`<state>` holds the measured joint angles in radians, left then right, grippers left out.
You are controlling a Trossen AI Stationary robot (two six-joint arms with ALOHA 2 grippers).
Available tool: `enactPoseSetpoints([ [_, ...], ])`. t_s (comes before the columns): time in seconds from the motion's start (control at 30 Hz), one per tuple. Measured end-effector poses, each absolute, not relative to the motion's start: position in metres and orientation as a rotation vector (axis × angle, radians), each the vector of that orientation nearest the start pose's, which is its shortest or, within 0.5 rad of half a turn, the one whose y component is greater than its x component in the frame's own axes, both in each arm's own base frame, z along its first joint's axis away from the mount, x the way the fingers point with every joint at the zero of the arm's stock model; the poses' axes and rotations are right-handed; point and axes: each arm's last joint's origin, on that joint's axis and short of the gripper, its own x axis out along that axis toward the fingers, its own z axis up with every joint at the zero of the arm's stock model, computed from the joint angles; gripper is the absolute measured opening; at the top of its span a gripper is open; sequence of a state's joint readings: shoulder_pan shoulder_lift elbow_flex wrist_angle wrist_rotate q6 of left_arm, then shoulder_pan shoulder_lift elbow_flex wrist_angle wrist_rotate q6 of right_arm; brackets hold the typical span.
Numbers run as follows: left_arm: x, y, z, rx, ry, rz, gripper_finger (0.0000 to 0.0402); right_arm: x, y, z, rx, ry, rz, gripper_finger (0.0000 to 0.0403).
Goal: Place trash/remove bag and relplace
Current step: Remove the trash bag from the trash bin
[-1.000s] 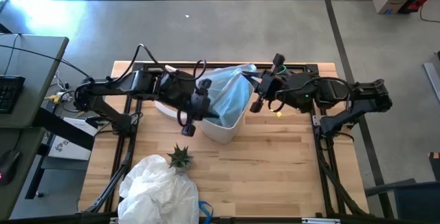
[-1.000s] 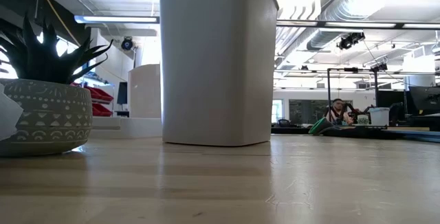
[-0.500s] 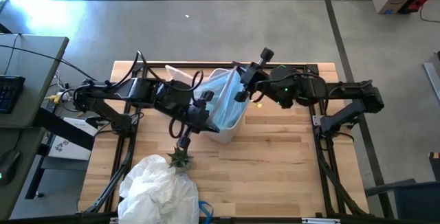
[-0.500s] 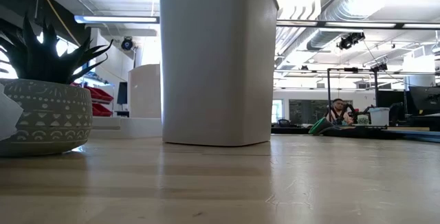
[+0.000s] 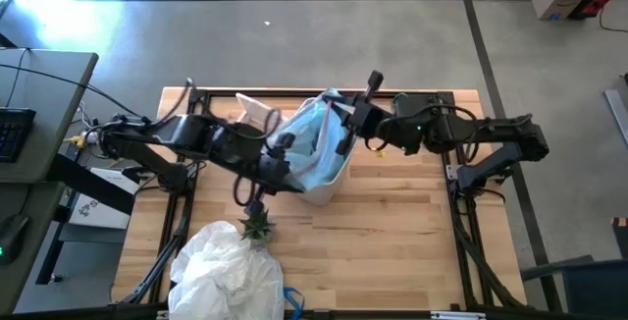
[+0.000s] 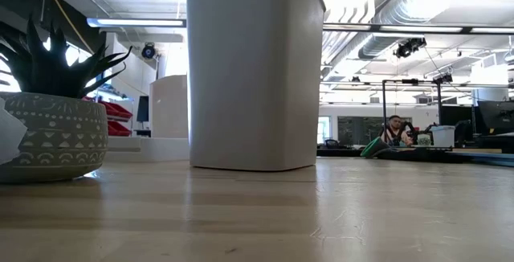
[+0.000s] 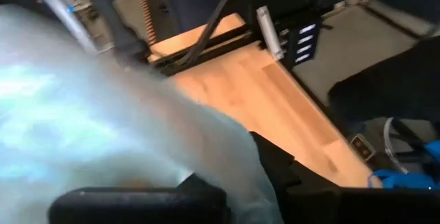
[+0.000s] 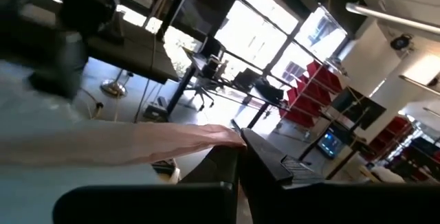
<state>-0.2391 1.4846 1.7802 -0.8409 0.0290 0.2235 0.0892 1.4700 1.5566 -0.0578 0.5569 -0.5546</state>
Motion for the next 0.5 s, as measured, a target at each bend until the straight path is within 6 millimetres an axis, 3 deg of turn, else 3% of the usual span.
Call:
enactPoseSetpoints([
  [0.33,0.227,-0.056,0.482,0.181,0.416,-0.233,0.011,0.319,0.042,0.432,-0.56,0.255,-0.336,0.0],
  [0.5,0.199,-0.047,0.493,0.148,0.386,-0.159,0.0134,0.314,0.062,0.421,-0.579,0.344,-0.251,0.0],
])
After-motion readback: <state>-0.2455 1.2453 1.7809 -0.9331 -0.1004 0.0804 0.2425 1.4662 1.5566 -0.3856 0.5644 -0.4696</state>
